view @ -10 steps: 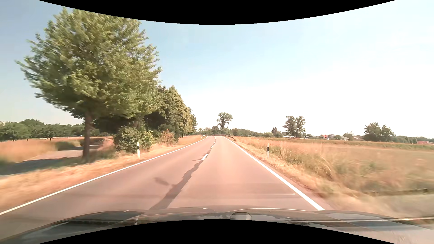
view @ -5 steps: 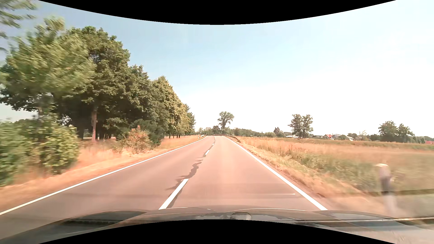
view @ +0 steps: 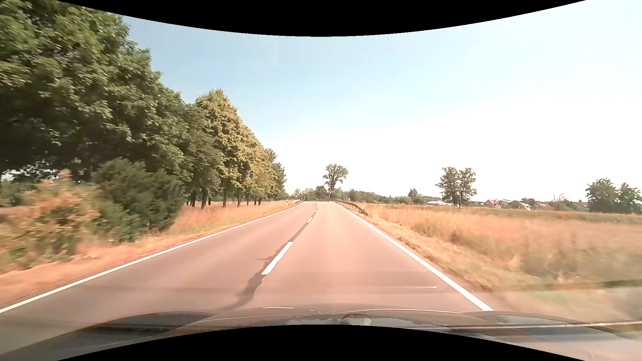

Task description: Follow the waypoints while adhering to traffic rules and regulations

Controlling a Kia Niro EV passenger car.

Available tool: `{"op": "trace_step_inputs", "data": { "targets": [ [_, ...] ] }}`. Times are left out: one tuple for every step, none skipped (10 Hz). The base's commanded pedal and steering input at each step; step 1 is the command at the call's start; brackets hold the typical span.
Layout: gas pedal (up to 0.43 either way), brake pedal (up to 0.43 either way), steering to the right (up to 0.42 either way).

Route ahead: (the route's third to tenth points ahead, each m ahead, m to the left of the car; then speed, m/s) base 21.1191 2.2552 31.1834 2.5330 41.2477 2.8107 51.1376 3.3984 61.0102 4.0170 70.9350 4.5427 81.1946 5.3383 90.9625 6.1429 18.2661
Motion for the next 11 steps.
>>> {"op": "trace_step_inputs", "data": {
  "targets": [
    [0.15, 0.0, -0.003],
    [0.15, 0.0, -0.003],
    [0.15, 0.0, -0.003],
    [0.15, 0.0, -0.002],
    [0.15, 0.0, -0.003],
    [0.15, 0.0, -0.003],
    [0.15, 0.0, -0.003],
    [0.15, 0.0, -0.002],
    [0.15, 0.0, -0.002],
    [0.15, 0.0, -0.002],
    [0.15, 0.0, -0.002]
  ]
}}
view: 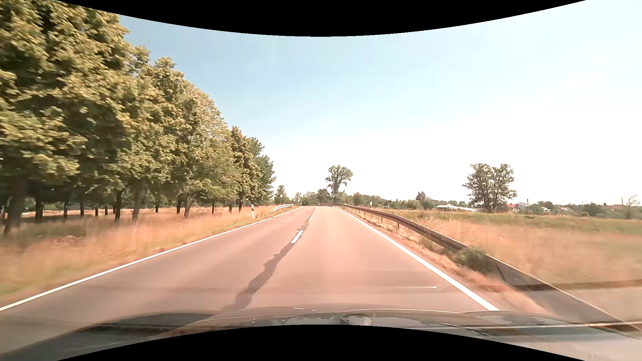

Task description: Follow the waypoints while adhering to traffic rules and regulations

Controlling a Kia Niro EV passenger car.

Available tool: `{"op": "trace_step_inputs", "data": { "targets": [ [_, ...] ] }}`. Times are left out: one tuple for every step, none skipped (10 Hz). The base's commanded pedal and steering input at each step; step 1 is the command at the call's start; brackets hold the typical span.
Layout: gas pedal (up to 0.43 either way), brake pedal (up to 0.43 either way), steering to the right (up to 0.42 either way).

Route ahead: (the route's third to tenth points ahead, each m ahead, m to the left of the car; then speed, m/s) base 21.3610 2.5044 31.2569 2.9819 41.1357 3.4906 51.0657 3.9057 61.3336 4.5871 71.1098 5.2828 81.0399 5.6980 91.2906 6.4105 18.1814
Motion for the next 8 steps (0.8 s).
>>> {"op": "trace_step_inputs", "data": {
  "targets": [
    [0.15, 0.0, -0.002],
    [0.15, 0.0, -0.002],
    [0.15, 0.0, -0.002],
    [0.15, 0.0, -0.003],
    [0.15, 0.0, -0.002],
    [0.15, 0.0, -0.003],
    [0.15, 0.0, -0.003],
    [0.15, 0.0, -0.003]
  ]
}}
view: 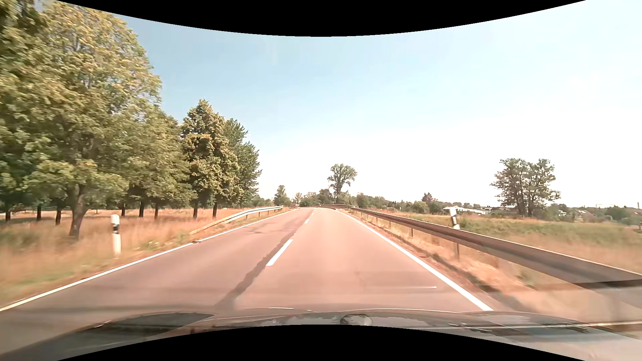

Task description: Follow the waypoints while adhering to traffic rules and regulations

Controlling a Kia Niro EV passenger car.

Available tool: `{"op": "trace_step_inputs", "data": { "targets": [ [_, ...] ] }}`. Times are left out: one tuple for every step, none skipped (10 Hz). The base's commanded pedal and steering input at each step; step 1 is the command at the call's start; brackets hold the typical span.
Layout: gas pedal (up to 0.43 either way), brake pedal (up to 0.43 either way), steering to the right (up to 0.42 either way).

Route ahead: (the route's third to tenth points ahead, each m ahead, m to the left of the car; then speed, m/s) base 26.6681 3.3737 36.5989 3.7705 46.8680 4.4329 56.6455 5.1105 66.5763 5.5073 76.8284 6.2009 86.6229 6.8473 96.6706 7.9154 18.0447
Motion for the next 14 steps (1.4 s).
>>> {"op": "trace_step_inputs", "data": {
  "targets": [
    [0.15, 0.0, -0.003],
    [0.15, 0.0, -0.004],
    [0.15, 0.0, -0.005],
    [0.15, 0.0, -0.005],
    [0.15, 0.0, -0.005],
    [0.15, 0.0, -0.005],
    [0.15, 0.0, -0.005],
    [0.15, 0.0, -0.005],
    [0.15, 0.0, -0.005],
    [0.15, 0.0, -0.005],
    [0.15, 0.0, -0.005],
    [0.15, 0.0, -0.005],
    [0.15, 0.0, -0.005],
    [0.15, 0.0, -0.005]
  ]
}}
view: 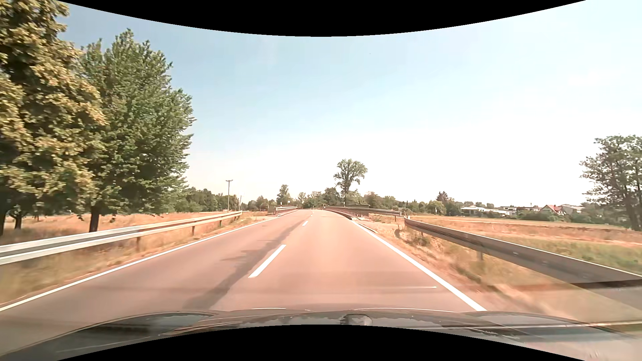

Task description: Follow the waypoints while adhering to traffic rules and regulations

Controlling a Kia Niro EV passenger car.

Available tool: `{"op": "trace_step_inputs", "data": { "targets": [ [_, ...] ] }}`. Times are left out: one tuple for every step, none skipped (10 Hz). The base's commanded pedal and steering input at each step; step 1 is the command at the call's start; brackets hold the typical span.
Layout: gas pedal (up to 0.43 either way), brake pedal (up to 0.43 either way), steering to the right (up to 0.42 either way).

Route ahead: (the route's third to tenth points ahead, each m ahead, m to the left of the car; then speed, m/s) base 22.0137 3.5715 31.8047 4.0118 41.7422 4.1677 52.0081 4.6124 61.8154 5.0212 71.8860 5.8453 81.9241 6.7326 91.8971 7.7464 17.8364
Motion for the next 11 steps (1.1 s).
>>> {"op": "trace_step_inputs", "data": {
  "targets": [
    [0.15, 0.0, -0.005],
    [0.15, 0.0, -0.005],
    [0.15, 0.0, -0.006],
    [0.15, 0.0, -0.006],
    [0.15, 0.0, -0.007],
    [0.15, 0.0, -0.008],
    [0.15, 0.0, -0.008],
    [0.15, 0.0, -0.009],
    [0.15, 0.0, -0.009],
    [0.15, 0.0, -0.009],
    [0.15, 0.0, -0.009]
  ]
}}
